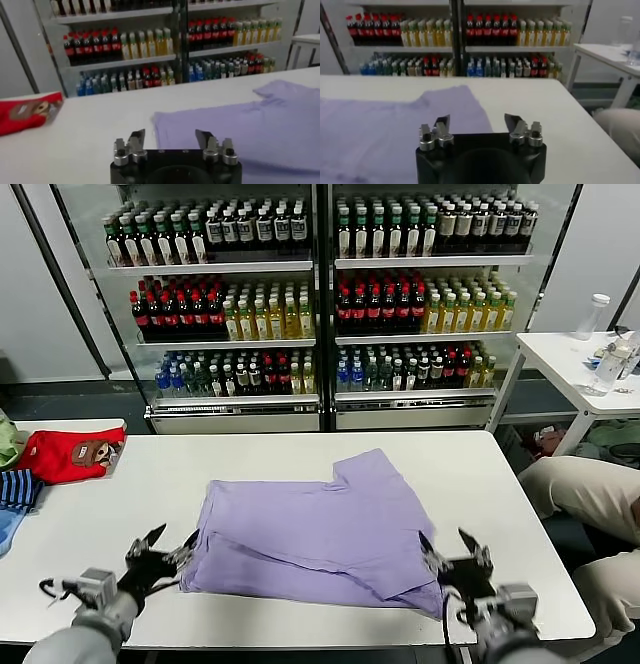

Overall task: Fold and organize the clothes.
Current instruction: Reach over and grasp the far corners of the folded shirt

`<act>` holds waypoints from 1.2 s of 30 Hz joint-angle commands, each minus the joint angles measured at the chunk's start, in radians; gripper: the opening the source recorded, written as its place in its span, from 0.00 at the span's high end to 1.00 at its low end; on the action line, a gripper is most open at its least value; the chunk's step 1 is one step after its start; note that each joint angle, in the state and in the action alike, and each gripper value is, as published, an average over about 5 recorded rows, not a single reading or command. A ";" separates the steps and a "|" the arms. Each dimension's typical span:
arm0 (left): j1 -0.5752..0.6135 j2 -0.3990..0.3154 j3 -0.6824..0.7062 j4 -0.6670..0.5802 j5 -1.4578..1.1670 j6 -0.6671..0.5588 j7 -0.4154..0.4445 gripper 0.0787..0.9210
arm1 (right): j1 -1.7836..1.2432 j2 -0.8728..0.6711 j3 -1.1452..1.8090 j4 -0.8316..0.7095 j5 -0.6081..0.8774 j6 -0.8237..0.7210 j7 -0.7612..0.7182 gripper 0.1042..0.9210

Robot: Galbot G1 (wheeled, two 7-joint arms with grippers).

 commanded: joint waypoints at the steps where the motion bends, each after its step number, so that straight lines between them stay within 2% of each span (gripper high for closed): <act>1: -0.496 -0.015 0.198 0.436 0.054 -0.018 0.115 0.16 | 0.538 0.063 -0.150 -0.456 0.018 -0.024 0.008 0.12; 3: -0.537 -0.022 0.219 0.491 0.055 -0.011 0.132 0.13 | 0.597 0.099 -0.162 -0.552 -0.001 -0.024 -0.002 0.12; 11: -0.654 -0.044 0.266 0.670 0.075 0.005 0.197 0.12 | 0.769 0.249 -0.165 -0.877 -0.116 -0.011 -0.049 0.12; 16: -0.682 -0.050 0.267 0.753 0.076 0.003 0.227 0.12 | 0.821 0.328 -0.160 -1.037 -0.177 0.054 -0.076 0.12; 27: -0.669 -0.043 0.251 0.773 0.095 0.011 0.304 0.12 | 0.822 0.387 -0.162 -1.132 -0.234 0.067 -0.086 0.12; 36: -0.704 -0.062 0.250 0.819 0.102 0.010 0.283 0.12 | 0.818 0.372 -0.147 -1.138 -0.217 0.047 -0.060 0.12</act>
